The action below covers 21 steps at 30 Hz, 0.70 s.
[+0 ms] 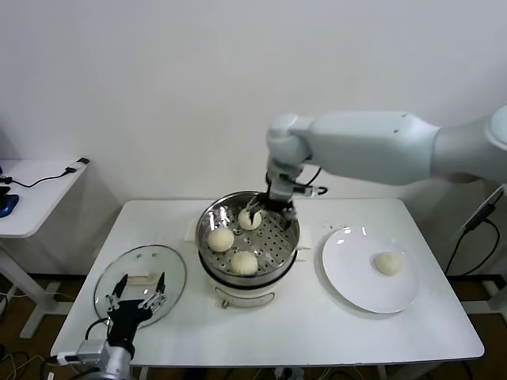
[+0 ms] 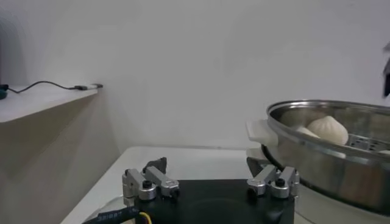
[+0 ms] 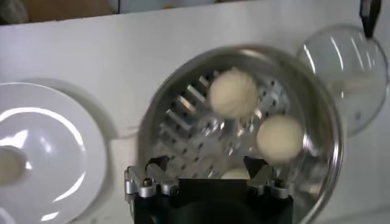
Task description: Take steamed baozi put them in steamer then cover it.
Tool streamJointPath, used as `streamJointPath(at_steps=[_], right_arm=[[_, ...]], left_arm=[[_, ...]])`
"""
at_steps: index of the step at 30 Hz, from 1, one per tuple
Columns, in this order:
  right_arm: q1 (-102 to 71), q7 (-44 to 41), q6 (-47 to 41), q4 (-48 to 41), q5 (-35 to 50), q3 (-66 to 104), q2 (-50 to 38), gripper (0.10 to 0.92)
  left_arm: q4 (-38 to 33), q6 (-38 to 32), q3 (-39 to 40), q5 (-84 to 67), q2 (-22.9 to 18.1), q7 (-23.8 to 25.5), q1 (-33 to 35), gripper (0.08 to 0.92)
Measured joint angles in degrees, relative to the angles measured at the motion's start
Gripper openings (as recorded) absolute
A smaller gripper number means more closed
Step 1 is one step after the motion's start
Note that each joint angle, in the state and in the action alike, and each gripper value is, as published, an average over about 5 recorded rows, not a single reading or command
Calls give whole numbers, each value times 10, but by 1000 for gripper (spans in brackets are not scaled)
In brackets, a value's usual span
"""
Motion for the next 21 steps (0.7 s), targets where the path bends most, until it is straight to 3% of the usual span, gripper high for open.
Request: streamJointPath(at_steps=[9, 21], right_arm=[[30, -13, -133, -13, 63, -73, -134, 823], [-123, 10, -275, -55, 33, 9, -281, 823]], left_arm=[[1, -1, -7, -6, 1, 0, -2, 823], [4, 1, -8, -1, -2, 2, 0, 823]])
